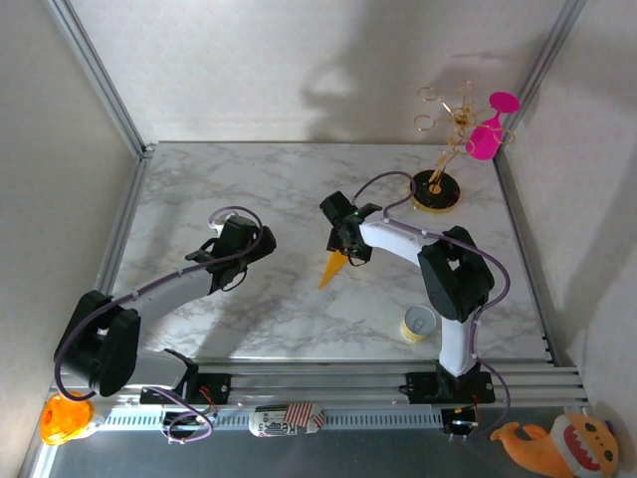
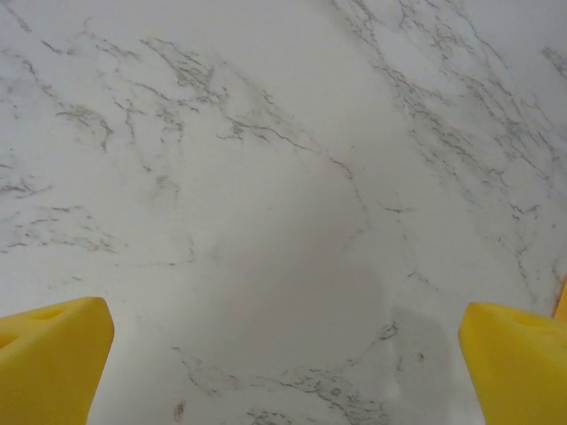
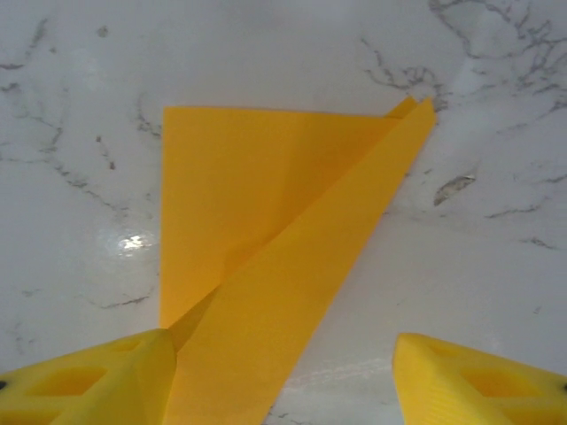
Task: Fold a paper plane with a square sheet of paper (pick it up from the middle)
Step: Pick up the paper plane from the center of the table.
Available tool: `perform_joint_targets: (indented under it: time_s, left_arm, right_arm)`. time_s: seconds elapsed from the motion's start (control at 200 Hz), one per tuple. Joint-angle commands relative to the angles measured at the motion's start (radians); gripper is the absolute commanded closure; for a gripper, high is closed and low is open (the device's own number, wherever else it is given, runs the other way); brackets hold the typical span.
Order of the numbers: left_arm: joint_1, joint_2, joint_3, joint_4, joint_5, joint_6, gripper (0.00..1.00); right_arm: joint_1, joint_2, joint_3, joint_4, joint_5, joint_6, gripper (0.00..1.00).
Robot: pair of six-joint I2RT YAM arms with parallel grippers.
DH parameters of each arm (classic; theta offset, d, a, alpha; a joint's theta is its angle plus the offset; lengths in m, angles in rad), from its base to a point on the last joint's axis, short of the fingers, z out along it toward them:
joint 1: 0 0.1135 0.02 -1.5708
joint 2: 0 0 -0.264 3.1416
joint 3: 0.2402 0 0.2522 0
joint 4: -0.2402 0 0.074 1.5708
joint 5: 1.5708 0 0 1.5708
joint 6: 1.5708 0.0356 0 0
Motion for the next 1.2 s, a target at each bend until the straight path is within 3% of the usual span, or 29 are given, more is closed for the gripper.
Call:
perform_joint_targets:
  time_s: [0.0, 0.23, 0.466, 0.681, 1.036, 1.197]
  left_arm:
    - [0.01, -0.009, -0.014, 0.014, 0.0, 0.021, 0.01]
    - [0.012, 0.007, -0.014, 0.023, 0.026, 0.021, 0.0]
    - [0.012, 0.009, -0.009, 0.027, 0.037, 0.021, 0.01]
    - [0.012, 0.018, -0.012, 0.029, 0.04, 0.018, 0.01]
    - [0.012, 0.033, -0.011, 0.027, 0.047, 0.018, 0.0]
    - [0.012, 0.047, -0.004, 0.032, 0.053, 0.018, 0.01]
  right_arm:
    - [0.004, 0.029, 0.046, -0.085, 0.058, 0.048, 0.33]
    - [0.039, 0.033, 0.084, -0.05, 0.0, -0.001, 0.31]
    - [0.047, -0.013, 0.092, -0.041, 0.037, -0.036, 0.31]
    - [0.049, 0.058, 0.121, -0.067, 0.013, -0.045, 0.33]
    - [0.05, 0.093, 0.137, -0.119, 0.045, 0.0, 0.44]
    - [0.05, 0.079, 0.133, -0.135, 0.071, 0.008, 0.53]
